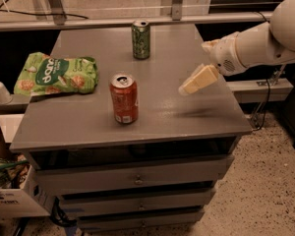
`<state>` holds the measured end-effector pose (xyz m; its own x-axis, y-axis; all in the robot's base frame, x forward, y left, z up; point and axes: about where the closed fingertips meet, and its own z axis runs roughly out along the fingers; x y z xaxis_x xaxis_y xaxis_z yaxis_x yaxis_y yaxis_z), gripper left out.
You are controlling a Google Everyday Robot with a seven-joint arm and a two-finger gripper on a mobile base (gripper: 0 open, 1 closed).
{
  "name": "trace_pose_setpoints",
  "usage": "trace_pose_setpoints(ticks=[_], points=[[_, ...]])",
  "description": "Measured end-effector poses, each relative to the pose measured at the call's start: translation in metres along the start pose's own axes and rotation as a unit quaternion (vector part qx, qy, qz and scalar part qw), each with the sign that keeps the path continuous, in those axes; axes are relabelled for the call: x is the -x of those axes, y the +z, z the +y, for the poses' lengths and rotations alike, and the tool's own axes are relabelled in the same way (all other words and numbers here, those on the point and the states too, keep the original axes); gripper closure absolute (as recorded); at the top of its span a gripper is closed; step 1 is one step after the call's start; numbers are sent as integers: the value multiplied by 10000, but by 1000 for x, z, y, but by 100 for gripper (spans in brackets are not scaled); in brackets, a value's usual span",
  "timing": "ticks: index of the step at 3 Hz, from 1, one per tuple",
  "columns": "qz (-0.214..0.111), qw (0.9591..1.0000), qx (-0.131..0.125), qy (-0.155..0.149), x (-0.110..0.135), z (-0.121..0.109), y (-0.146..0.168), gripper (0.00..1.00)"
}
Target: Knock green can over
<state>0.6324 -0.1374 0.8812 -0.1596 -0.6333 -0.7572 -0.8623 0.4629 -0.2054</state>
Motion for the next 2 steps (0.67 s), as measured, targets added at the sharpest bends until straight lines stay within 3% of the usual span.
trace_pose_setpoints(ticks=[1, 2], points=[[-519, 9981, -321, 6, 18, -30, 20, 0], [-1022, 9933, -531, 130, 34, -62, 44, 0]])
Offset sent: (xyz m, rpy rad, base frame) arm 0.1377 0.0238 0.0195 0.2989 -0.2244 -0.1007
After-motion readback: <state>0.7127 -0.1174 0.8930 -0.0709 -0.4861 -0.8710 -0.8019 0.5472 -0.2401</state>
